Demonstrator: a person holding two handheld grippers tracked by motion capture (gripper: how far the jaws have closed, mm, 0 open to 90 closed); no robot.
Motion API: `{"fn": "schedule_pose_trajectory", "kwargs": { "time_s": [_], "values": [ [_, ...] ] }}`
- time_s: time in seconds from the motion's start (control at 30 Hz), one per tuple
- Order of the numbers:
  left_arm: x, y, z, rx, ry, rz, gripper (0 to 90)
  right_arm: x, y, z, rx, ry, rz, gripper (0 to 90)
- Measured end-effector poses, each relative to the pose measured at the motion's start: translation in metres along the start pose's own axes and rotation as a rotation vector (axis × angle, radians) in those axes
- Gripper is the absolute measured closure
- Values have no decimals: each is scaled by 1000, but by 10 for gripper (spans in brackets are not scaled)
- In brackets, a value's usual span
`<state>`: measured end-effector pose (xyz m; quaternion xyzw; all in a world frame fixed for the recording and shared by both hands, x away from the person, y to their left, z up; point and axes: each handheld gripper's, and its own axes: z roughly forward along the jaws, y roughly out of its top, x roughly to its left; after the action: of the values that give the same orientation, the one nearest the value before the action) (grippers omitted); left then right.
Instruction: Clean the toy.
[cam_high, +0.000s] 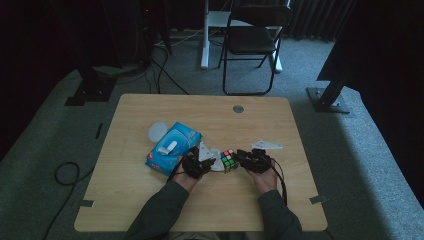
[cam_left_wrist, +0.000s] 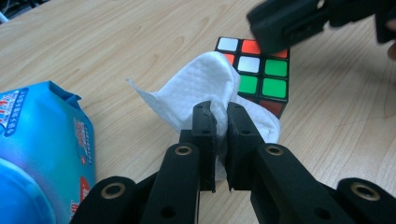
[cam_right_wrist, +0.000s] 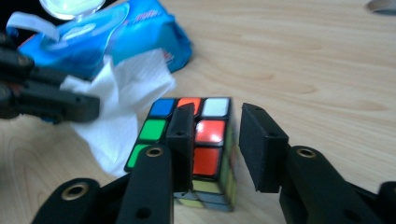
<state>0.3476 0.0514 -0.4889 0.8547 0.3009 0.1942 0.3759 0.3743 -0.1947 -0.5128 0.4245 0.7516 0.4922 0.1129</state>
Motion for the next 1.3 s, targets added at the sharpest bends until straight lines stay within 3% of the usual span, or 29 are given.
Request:
{"fn": "schedule_pose_trajectory", "kwargs": {
  "time_s": [0.1,0.17,0.23,0.5,0.67,0.77,0.97,1.17,1.3],
  "values": [
    [0,-1,1,3,-2,-3,839,-5,1,-4,-4,-48,23,657],
    [-1,-1,2,4,-5,-3,840,-7,-2,-3,33,-111,20,662],
    [-2,-2,4,10,-8,-2,840,-8,-6,1,77,-132,10,671],
    [-1,-5,5,3,-26,-28,840,2,-10,14,152,-131,-53,677],
    [-1,-4,4,-4,-29,-21,841,9,-13,23,192,-140,-90,670],
    [1,-5,2,-7,-21,-28,840,9,-8,18,153,-149,-75,623],
    [5,-7,0,-10,-9,-43,840,18,4,2,70,-121,-73,552],
    [5,-6,-3,-17,-2,-39,840,28,5,6,76,-86,-99,531],
    [5,-5,-4,-20,0,-37,840,29,6,7,78,-76,-95,588]
  ]
}}
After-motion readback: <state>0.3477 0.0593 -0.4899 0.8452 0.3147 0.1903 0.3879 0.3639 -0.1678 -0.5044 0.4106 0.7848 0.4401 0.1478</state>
